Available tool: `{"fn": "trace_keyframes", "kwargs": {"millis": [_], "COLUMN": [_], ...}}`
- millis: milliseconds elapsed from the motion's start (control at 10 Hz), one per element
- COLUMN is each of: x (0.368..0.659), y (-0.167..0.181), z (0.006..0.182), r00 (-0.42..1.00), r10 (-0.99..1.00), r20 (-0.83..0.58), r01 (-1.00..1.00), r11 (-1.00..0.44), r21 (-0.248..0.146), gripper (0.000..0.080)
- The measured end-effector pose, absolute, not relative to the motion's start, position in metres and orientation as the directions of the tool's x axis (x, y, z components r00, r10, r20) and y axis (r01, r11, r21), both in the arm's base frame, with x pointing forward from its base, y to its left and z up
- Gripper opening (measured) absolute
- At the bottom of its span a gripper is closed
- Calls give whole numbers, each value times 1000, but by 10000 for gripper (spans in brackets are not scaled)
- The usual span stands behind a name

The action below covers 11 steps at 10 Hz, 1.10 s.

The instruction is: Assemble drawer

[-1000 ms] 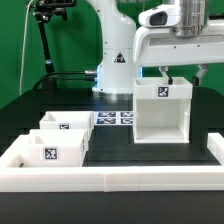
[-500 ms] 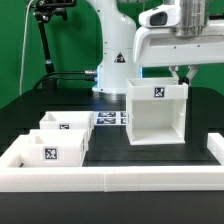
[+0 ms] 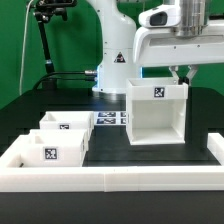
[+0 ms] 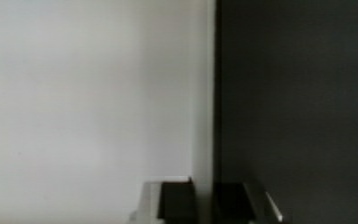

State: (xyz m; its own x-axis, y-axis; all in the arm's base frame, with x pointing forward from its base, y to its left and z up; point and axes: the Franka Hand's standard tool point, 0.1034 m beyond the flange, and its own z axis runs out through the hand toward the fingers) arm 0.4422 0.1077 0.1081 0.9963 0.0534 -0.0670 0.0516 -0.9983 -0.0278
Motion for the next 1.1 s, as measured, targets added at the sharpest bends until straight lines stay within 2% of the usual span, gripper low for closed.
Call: {"fn": "trace_keyframes", "kwargs": {"millis": [400,700,1100], "x": [509,542,540], "y": [102,99,100], "z": [109,109,109], "r00": [994,985,984], "r10": [108,163,165], "r20": [-11,64,61], "r01": [107,167,168], "r11": [-993,-985,-984], "r21": [-49,-51,-51], "gripper": [37,37,37]}}
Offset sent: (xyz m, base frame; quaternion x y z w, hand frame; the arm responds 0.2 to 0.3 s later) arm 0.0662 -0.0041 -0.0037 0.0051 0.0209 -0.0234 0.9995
